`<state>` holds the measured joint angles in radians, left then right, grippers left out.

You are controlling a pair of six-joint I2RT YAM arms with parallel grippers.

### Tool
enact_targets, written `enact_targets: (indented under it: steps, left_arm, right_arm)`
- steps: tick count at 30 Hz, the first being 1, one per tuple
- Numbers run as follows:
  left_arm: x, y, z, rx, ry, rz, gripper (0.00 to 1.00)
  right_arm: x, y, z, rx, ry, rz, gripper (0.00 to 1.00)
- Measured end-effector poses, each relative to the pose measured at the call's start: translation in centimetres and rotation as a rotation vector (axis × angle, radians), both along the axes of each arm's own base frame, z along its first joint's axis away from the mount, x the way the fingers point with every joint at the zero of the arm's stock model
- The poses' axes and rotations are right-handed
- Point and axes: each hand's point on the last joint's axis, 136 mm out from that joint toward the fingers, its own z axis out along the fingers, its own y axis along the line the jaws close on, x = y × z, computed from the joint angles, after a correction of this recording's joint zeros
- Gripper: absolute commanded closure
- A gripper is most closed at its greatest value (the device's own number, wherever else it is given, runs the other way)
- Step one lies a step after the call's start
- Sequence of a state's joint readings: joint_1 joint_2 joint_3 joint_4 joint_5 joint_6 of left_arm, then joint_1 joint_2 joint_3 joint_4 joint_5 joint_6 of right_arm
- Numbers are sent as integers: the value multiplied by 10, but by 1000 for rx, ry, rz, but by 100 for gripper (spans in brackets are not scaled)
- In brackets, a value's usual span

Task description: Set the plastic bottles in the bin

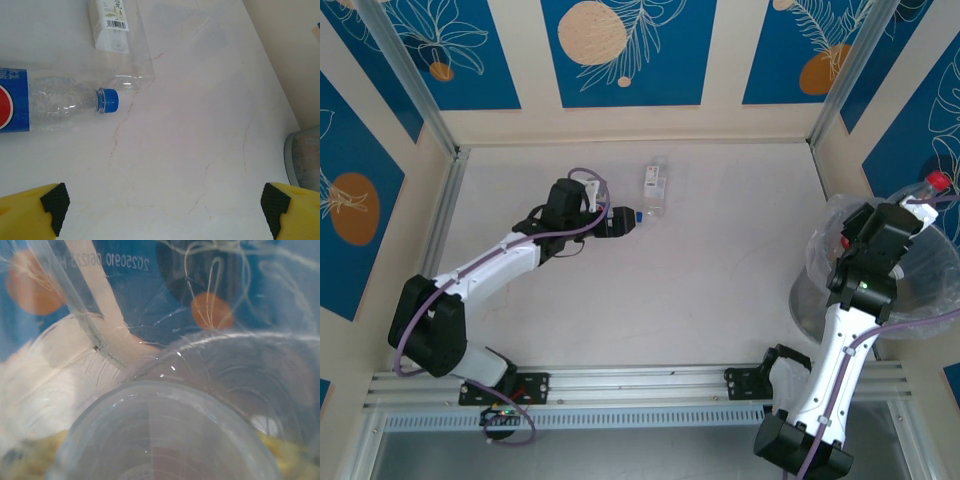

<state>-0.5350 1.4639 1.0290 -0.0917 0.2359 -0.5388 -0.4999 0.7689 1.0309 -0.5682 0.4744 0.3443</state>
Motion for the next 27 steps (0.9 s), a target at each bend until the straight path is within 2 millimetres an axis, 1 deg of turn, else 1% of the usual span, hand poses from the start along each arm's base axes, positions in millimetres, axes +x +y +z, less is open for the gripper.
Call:
enact_targets:
  steps: [2,4,10,19,23,27]
  left_arm:
    - [0,0,1,0,-1,0,0]
    - [0,0,1,0,0,0,0]
    - [0,0,2,0,0,0,1]
    - [0,0,2,0,0,0,0]
    - [1,0,2,2,-2,5,0]
    - [4,5,-1,21,-4,31,0]
  right_arm:
    - [-2,-1,-10,20,6,-18,30]
    - [-3,-2,-13,32,3,-30,24]
    - [-4,-1,-11,53,-25,-47,9]
    - [-16,-9,-13,50,-15,-134,2]
    - [-20,-7,-4,34,-18,-149,1]
    - [-13,4,9,26,-51,-94,0]
